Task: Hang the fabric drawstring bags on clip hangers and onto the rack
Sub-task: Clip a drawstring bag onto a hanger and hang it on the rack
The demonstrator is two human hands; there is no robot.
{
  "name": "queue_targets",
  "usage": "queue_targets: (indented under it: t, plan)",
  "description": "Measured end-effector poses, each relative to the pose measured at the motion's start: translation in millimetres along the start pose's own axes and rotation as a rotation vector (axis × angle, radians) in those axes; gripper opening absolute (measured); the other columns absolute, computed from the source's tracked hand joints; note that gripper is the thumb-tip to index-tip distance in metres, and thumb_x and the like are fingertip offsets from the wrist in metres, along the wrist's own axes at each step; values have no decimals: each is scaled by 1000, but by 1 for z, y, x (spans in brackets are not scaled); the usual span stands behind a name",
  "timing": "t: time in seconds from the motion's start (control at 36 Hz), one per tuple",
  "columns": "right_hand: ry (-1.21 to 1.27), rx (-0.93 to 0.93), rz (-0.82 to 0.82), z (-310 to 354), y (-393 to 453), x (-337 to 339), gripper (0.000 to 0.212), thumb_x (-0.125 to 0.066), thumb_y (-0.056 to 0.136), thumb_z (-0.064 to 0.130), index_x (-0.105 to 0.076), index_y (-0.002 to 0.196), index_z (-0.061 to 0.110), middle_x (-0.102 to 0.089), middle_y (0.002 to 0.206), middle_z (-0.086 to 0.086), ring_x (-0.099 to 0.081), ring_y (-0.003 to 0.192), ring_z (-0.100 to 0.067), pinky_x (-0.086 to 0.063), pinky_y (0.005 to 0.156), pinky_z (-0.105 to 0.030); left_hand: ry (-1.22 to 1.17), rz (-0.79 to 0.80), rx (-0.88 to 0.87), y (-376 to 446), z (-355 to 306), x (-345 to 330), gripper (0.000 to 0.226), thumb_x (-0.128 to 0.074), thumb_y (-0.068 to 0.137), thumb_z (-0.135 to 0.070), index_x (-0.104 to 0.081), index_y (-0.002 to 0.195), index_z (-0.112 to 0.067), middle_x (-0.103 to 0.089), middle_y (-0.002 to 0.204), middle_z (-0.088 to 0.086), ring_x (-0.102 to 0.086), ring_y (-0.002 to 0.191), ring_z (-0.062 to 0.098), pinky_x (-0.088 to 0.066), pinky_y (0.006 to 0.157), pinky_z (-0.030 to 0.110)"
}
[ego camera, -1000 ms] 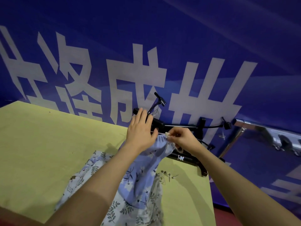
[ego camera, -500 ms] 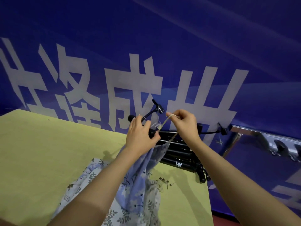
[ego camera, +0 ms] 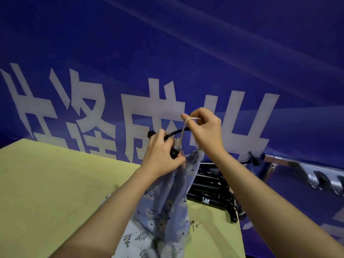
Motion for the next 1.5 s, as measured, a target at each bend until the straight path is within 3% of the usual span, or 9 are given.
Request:
queue_targets:
  t: [0.22,0.31,0.42,0.56,0.78,0.86,1.11,1.36,1.5]
  plan:
    - [64,40,-52,26,19,55,29,-67,87,25,-49,65,24,-46,59,11,-39,55,-9,-39,55,-29,-1,-13,2,19,-62,7,63,-45,75,-56,-51,116,-8,-40,110,8,-38,103,26,-36,85,33]
    - [83,11,-81,30,21,84,43,-60,92,30,-47,58,7,-43,49,4,-38,46,-10,-33,50,-20,-43,5,28,23,-92,1,48,-56,82,-46,-47,115,-13,-36,115,5,-35,111,26,-37,91,36]
    - [-29,-22,-43,28,22,124,62,-57,92,40,-39,50,-2,-40,45,-16,-35,46,-28,-38,54,-39,-52,31,27,25,-134,-15,45,-60,82,-44,-44,112,-15,-33,113,4,-34,111,27,-35,89,35]
    - [-247,-4,123,17,15,174,44,-65,85,43,-44,52,24,-45,46,4,-43,48,-14,-47,59,-43,-66,101,47,15,-185,-48,50,-60,81,-45,-43,119,-17,-31,120,6,-33,116,31,-39,96,44]
    - [-255,-233,294,-34,-26,253,13,-65,76,18,-58,66,13,-52,52,6,-47,53,-16,-43,58,-35,-184,162,61,-17,-262,-108,43,-56,84,-43,-45,118,-20,-31,109,0,-35,112,27,-41,90,38]
    - [-214,-330,268,-54,-47,280,22,-61,81,14,-56,70,-5,-47,56,-5,-42,54,-16,-36,51,-26,-181,233,89,-30,-278,-141,40,-54,88,-40,-45,120,-17,-34,115,4,-35,114,29,-38,94,39]
    - [-183,-522,243,-111,-97,313,29,-65,85,21,-53,62,10,-48,47,1,-42,46,-13,-36,48,-24,-120,444,105,-69,-292,-231,49,-52,92,-32,-40,139,-22,-41,127,11,-46,114,33,-37,95,30]
    - [-190,-592,190,-146,-130,325,29,-63,86,5,-45,63,4,-48,50,-7,-49,44,0,-39,43,-14,-251,415,121,-82,-328,-255,35,-58,86,-33,-51,115,-15,-36,117,7,-33,110,25,-32,96,34]
    - [-210,-612,147,-155,-141,332,30,-63,86,7,-48,60,4,-48,43,-3,-53,43,-15,-39,40,-12,-385,422,269,-78,-347,-266,28,-60,86,-40,-44,82,-17,-45,86,2,-56,88,30,-38,66,34]
Point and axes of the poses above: each hand's wrist, its own y-axis towards the middle knuckle, its own x-axis out of the back of the hand, z = x × y, the point moved 9 cm from there along y, towards the middle knuckle
